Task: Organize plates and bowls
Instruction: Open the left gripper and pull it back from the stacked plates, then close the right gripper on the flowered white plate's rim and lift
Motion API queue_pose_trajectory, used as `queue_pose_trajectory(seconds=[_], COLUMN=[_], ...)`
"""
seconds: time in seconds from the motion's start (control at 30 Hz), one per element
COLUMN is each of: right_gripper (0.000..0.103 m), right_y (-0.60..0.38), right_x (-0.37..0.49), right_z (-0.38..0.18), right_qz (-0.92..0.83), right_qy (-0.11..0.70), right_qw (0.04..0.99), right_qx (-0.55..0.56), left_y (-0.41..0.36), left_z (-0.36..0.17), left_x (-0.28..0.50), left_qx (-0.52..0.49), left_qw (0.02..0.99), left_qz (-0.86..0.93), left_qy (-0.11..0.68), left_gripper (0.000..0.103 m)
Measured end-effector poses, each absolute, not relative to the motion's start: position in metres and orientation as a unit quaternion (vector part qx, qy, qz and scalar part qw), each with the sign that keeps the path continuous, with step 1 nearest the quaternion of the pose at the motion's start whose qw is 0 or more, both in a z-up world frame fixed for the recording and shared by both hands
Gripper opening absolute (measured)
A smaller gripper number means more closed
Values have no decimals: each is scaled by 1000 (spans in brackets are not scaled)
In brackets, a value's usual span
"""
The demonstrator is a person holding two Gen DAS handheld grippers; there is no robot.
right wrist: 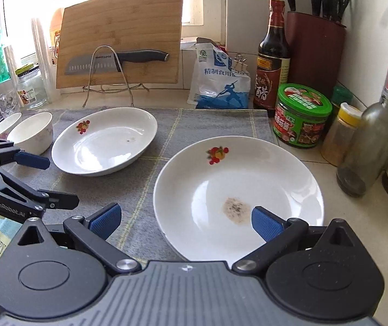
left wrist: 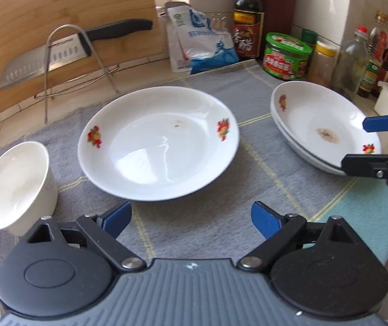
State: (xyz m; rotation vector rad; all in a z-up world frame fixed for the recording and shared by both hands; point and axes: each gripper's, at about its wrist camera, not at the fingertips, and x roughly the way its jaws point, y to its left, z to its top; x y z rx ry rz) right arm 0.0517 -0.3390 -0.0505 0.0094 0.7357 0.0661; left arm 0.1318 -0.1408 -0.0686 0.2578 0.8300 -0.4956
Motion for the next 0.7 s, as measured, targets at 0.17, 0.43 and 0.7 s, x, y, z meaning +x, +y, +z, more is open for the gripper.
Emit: queue_pose_trajectory(seconds=[0.17,0.43,0.7], right_gripper=[103,103,103], right_y=[-316,-285,-276], right_x=[67,79,111], right_z=[-44,-38,-31], right_qz=[31,15,64], right_qy=[365,385,398], right_qw=[930,923,915], right_qx=[-9,-5,-33], left_y=[-122,-118,-119], left_z=[-88,-97,-97], left_x=[146,164,165], left_qx=[121,118,115], left_qw=[882,879,884], left_qz=[-229,-262,-261], left_qy=[394,381,371], left_gripper=[94,102,103])
